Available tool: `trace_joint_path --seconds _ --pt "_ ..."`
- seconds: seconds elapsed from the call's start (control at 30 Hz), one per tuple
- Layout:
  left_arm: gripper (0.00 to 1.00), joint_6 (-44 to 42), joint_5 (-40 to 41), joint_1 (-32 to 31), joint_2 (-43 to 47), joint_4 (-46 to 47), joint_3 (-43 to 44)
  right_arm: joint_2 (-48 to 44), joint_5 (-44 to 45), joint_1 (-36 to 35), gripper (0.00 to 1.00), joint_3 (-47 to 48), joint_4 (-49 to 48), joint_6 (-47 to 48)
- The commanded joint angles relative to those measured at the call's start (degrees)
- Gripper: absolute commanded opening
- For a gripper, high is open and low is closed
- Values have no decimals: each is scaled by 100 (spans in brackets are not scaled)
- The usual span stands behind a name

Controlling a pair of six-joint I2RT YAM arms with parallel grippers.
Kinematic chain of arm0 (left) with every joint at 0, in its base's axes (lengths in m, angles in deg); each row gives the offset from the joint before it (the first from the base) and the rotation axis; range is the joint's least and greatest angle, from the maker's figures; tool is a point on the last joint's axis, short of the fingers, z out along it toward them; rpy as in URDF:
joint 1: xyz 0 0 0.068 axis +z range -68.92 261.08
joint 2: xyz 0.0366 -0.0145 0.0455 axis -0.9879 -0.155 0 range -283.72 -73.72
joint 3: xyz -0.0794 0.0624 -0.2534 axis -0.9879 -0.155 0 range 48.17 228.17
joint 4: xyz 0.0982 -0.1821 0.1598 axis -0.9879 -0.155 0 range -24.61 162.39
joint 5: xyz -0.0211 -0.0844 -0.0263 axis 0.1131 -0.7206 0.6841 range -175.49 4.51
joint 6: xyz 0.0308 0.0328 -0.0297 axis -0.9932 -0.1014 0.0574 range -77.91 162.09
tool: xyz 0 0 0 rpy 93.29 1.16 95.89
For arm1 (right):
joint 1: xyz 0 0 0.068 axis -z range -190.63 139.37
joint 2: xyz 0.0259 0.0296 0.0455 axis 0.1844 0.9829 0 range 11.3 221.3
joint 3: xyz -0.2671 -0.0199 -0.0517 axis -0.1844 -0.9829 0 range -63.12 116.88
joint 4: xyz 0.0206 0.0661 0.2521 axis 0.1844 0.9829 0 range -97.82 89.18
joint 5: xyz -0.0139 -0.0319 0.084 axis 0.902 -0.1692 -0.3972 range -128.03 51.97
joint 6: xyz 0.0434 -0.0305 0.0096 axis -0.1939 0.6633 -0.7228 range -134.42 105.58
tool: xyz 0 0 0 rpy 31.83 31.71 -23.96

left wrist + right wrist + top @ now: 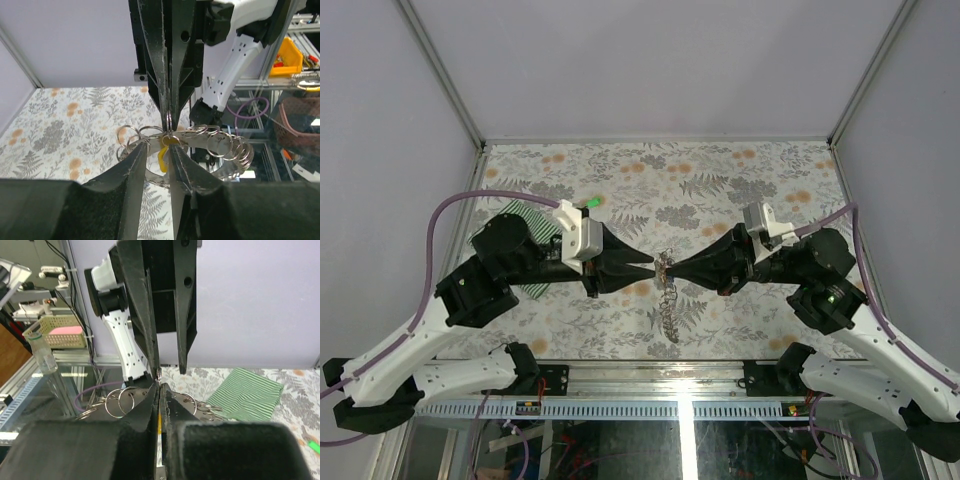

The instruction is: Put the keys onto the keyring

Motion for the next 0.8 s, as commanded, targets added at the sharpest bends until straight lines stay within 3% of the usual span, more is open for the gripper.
trace_joint_path --seconds 0.0,0.47,0.77 --pt "24 535 83 -37 179 1646 -348 -77 111 4 0 -22 -1286 -450" --pt "25 806 -345 -35 37 2156 -539 -56 323 -4 0 -113 -1563 -619" --pt "27 855 -3 -40 38 2058 -540 -99 563 -4 0 -143 -1511 -605"
